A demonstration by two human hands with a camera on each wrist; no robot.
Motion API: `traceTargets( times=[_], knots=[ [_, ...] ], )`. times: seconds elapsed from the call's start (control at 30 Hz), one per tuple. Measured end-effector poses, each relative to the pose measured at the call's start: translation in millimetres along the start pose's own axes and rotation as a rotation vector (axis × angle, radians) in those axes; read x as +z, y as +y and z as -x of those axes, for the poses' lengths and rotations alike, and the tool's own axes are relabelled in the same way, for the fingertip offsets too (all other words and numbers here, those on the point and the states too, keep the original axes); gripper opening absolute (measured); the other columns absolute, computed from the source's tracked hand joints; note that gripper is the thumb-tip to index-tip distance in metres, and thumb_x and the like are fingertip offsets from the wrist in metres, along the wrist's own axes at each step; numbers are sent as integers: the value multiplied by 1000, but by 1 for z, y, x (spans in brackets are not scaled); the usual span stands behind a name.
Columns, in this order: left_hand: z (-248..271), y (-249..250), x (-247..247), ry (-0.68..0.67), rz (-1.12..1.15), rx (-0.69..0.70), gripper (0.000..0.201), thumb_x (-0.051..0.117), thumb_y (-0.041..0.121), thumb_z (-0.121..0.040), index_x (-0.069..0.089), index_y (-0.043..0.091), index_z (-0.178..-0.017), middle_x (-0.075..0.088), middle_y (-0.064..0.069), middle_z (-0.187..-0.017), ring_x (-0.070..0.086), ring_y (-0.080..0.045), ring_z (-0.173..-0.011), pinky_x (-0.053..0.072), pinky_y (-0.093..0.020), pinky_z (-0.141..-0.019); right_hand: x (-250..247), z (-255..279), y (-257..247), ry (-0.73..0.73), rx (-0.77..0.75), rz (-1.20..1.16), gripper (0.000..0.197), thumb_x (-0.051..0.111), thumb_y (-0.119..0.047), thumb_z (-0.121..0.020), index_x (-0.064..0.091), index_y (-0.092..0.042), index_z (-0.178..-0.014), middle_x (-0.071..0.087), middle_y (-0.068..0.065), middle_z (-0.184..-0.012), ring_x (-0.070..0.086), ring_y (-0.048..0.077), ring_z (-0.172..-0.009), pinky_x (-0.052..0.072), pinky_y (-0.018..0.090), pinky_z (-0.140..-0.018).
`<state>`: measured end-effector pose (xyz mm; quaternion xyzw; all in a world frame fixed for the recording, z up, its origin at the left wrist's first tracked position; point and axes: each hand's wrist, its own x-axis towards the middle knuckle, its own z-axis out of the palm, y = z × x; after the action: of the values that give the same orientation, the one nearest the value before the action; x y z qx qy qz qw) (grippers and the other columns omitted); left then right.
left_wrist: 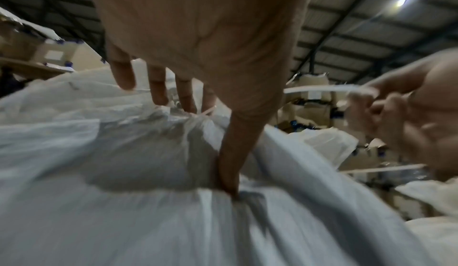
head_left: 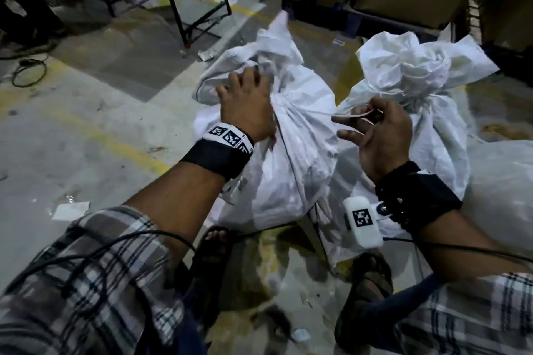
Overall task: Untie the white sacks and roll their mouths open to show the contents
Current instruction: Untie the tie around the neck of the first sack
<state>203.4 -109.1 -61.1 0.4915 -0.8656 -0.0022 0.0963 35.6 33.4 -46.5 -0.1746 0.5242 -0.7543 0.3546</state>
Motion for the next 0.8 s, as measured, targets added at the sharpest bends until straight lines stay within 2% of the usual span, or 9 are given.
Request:
traceTargets(
  times=[0.07, 0.17, 0.3, 0.4, 0.5, 0.53, 0.6, 0.73, 0.8],
  knots=[
    [8, 12, -11, -95, 33, 82, 93, 83, 42, -59, 39, 31, -140, 38, -7, -139, 38, -37, -127, 36, -53, -103, -2, -2, -8, 55, -51, 51, 14, 45, -15, -97, 51, -8, -86, 53, 7, -69, 72, 35, -65, 49, 28, -47],
    [18, 26, -29, -227, 148, 168, 78, 82, 42, -67, 47, 31, -136, 42, -6, -136, 47, -33, -125, 46, -48, -99, -6, -4, -22, 88, -180, 76, 15, 48, -19, -101, 50, -13, -87, 53, 8, -66, 62, 28, -49, 40, 25, -41],
    [26, 41, -50, -280, 224, 295, 48, 71, 31, -74, 62, 36, -121, 64, 4, -120, 63, -22, -110, 56, -42, -90, -16, -3, -43, 60, -327, 114, 16, 54, -24, -101, 51, -12, -91, 53, 7, -65, 58, 26, -45, 35, 23, -41],
    [36, 59, -62, -304, 315, 370, 35, 78, 41, -74, 71, 39, -109, 73, 14, -102, 67, -11, -97, 57, -34, -82, -25, 2, -54, 94, -361, 130, 14, 55, -24, -101, 53, -16, -90, 54, 8, -66, 59, 27, -47, 36, 23, -42],
    [44, 84, -63, -336, 351, 435, 11, 77, 41, -81, 77, 34, -90, 74, 11, -84, 70, -11, -81, 58, -33, -74, -38, 6, -64, 163, -361, 87, 14, 56, -25, -101, 52, -15, -92, 55, 6, -67, 57, 25, -47, 36, 22, -41],
    [46, 91, -62, -336, 389, 434, 10, 74, 39, -85, 78, 30, -84, 74, 9, -78, 70, -10, -75, 59, -33, -71, -44, 6, -69, 192, -355, 64, 15, 56, -26, -102, 51, -15, -94, 55, 4, -66, 56, 23, -47, 36, 22, -40],
    [46, 102, -57, -336, 518, 407, 24, 68, 39, -92, 77, 24, -76, 73, 10, -68, 69, -4, -62, 57, -27, -64, -59, 7, -78, 237, -322, 22, 16, 57, -28, -102, 51, -15, -94, 53, 3, -67, 58, 21, -48, 38, 21, -40],
    [45, 126, -51, -371, 872, 324, 20, 68, 32, -95, 76, 20, -80, 75, 14, -70, 68, -1, -56, 45, -16, -48, -85, 15, -85, 222, -191, -18, 21, 59, -32, -101, 58, -11, -101, 61, 0, -72, 66, 22, -63, 50, 27, -51],
    [47, 142, -47, -381, 964, 299, 19, 68, 31, -94, 76, 17, -83, 76, 12, -72, 66, -4, -55, 43, -17, -45, -93, 23, -83, 179, -134, 37, 15, 59, -26, -101, 62, -12, -100, 66, 0, -77, 68, 20, -68, 51, 28, -58]
  ],
)
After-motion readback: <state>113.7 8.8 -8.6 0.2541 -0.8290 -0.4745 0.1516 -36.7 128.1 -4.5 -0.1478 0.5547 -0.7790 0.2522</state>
